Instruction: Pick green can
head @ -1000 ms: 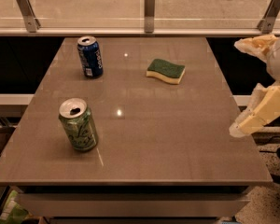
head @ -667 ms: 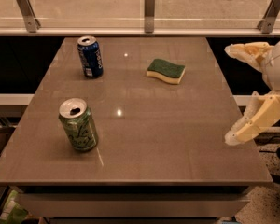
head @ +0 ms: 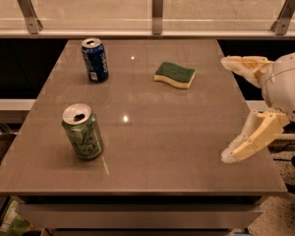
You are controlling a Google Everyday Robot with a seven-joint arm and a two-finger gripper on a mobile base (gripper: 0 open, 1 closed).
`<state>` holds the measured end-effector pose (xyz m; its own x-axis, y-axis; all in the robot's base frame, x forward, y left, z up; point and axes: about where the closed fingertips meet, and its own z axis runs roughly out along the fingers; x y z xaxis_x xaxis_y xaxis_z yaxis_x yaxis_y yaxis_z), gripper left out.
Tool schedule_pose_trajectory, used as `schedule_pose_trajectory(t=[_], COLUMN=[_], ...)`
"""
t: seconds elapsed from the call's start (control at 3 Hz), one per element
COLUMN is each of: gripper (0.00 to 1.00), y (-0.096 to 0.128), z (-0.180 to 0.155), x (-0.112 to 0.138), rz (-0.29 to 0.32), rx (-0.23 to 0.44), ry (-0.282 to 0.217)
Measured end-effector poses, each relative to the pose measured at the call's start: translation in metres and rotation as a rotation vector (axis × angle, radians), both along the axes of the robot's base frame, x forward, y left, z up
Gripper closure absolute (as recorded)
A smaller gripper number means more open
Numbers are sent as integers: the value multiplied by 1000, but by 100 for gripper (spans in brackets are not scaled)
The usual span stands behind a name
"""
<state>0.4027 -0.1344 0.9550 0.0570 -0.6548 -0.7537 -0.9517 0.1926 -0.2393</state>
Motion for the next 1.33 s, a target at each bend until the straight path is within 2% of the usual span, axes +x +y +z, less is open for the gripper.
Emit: schedule_pose_trajectory(t=[0.67,1.0,1.33], gripper=[0,0,0], y=[33,60,60], z=[-4,-11,-11], x=[2,12,12], rz=[3,-7,-8], rx=[52,104,103], ry=[40,81,79])
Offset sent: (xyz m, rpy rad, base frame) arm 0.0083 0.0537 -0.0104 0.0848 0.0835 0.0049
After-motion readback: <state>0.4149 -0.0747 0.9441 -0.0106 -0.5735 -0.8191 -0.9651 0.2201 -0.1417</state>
